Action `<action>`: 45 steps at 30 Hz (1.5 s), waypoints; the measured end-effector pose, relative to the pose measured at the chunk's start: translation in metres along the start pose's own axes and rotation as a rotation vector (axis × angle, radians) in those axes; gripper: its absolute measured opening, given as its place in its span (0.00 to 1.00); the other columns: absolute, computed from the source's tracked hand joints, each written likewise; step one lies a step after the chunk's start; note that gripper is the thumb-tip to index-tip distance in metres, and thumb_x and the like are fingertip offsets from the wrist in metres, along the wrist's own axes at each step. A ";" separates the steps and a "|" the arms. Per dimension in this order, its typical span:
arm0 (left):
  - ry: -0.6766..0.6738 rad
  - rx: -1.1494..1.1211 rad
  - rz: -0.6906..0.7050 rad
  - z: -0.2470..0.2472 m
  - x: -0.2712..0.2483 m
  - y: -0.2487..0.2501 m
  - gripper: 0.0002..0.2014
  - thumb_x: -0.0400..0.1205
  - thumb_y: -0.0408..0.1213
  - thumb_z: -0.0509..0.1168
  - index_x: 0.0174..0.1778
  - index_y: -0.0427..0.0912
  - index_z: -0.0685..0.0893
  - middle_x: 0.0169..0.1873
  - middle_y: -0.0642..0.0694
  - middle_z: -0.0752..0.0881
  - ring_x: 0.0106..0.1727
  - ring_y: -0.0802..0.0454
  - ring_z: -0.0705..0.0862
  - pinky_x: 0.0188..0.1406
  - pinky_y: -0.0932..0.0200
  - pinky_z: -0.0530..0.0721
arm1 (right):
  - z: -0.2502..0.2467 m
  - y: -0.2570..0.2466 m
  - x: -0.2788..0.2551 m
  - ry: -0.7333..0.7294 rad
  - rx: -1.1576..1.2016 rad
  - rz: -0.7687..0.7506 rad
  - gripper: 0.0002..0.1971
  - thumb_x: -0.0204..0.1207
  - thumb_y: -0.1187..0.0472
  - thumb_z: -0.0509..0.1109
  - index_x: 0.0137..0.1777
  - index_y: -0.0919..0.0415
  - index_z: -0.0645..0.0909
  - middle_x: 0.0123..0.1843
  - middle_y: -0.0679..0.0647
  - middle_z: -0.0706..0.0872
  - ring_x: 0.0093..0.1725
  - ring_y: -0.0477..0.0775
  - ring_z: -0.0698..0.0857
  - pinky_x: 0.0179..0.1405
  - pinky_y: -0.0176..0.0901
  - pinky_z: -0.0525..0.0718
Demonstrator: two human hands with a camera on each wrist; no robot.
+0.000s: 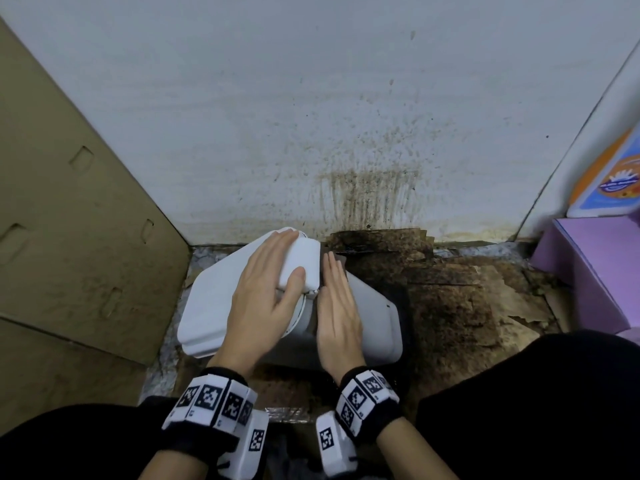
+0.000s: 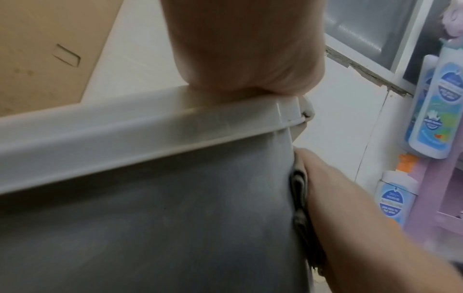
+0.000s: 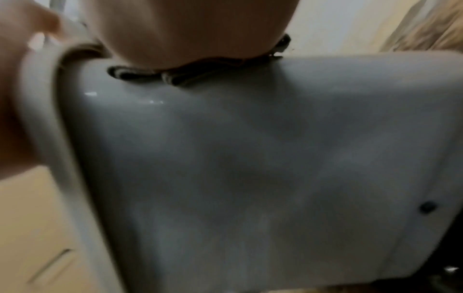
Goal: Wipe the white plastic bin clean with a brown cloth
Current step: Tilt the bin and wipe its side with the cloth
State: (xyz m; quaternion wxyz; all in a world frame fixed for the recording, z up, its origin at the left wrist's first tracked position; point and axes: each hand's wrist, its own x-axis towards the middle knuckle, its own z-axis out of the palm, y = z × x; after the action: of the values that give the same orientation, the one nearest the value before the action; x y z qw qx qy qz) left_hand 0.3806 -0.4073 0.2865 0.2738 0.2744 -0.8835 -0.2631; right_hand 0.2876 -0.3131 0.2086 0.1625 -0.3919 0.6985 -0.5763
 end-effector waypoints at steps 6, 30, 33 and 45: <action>0.014 -0.041 -0.007 -0.007 -0.001 -0.007 0.26 0.90 0.53 0.53 0.85 0.55 0.69 0.83 0.61 0.70 0.87 0.61 0.63 0.85 0.52 0.65 | -0.020 0.061 -0.006 0.007 -0.076 0.055 0.25 0.91 0.52 0.44 0.88 0.46 0.54 0.90 0.39 0.55 0.89 0.39 0.51 0.89 0.44 0.51; 0.066 0.000 0.019 -0.003 0.000 -0.010 0.26 0.90 0.50 0.54 0.85 0.49 0.71 0.83 0.57 0.72 0.86 0.59 0.65 0.85 0.52 0.66 | 0.013 0.004 -0.004 0.102 -0.042 0.034 0.26 0.89 0.47 0.42 0.87 0.43 0.57 0.89 0.38 0.57 0.88 0.36 0.51 0.88 0.41 0.51; 0.030 -0.008 0.028 -0.004 -0.001 -0.007 0.26 0.91 0.50 0.53 0.85 0.49 0.70 0.84 0.57 0.71 0.87 0.59 0.63 0.86 0.52 0.65 | 0.002 0.022 -0.004 0.081 -0.083 -0.026 0.27 0.90 0.51 0.44 0.88 0.49 0.60 0.89 0.41 0.60 0.89 0.41 0.54 0.87 0.44 0.55; 0.041 -0.018 0.021 -0.008 0.000 -0.010 0.26 0.90 0.50 0.54 0.85 0.50 0.71 0.82 0.58 0.72 0.86 0.60 0.65 0.85 0.57 0.64 | -0.048 0.133 -0.008 0.054 -0.083 0.525 0.25 0.93 0.57 0.48 0.89 0.52 0.54 0.91 0.46 0.52 0.90 0.44 0.48 0.89 0.46 0.44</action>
State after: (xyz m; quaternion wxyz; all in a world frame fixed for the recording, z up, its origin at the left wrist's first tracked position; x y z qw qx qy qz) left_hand 0.3894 -0.4166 0.2864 0.2971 0.2680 -0.8781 -0.2623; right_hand 0.2123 -0.2704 0.0965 0.2717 -0.1880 0.8034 -0.4953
